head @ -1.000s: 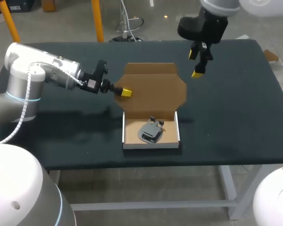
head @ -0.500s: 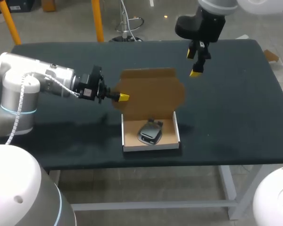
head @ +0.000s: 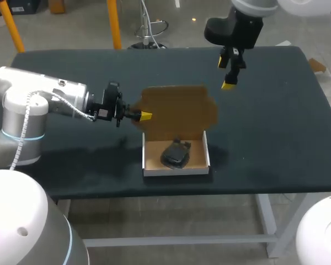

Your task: Assemble the packaging by folding the flat box into shape, placing the metal phone stand inside, and closing the box properly

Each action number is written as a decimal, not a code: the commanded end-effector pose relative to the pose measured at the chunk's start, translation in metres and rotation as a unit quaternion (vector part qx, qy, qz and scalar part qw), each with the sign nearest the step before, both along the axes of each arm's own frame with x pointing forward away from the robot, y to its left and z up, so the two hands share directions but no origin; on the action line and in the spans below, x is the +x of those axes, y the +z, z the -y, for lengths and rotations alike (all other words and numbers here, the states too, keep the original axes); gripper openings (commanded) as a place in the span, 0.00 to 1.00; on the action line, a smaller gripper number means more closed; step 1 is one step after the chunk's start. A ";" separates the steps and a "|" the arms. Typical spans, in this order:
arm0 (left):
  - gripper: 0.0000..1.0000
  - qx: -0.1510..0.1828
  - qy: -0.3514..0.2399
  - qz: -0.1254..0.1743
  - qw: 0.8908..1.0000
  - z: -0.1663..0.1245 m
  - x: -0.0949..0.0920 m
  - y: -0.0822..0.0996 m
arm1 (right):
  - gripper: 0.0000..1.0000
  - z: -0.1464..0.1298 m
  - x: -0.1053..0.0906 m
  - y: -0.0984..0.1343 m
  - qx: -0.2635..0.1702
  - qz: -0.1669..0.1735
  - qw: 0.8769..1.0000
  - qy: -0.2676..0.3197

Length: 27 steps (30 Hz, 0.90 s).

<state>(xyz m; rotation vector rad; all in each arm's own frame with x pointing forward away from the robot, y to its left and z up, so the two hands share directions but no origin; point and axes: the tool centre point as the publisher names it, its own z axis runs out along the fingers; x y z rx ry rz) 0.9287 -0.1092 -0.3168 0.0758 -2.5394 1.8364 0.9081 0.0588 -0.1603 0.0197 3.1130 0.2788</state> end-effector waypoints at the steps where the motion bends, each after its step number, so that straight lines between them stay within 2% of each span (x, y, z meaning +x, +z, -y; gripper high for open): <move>1: 0.00 -0.004 0.003 0.011 1.000 -0.002 -0.004 -0.003 | 1.00 -0.001 0.000 0.002 -0.002 -0.002 1.000 0.001; 10: 0.00 0.001 -0.009 0.043 0.999 0.002 -0.008 -0.003 | 1.00 -0.002 0.001 0.002 -0.002 -0.002 1.000 0.003; 19: 0.00 0.014 -0.012 0.048 0.999 0.005 -0.008 -0.001 | 1.00 -0.007 0.003 0.003 -0.003 -0.002 1.000 0.006; 27: 0.00 0.014 -0.012 0.048 0.999 0.005 -0.008 -0.001 | 1.00 -0.023 0.015 0.005 -0.002 0.001 1.000 -0.008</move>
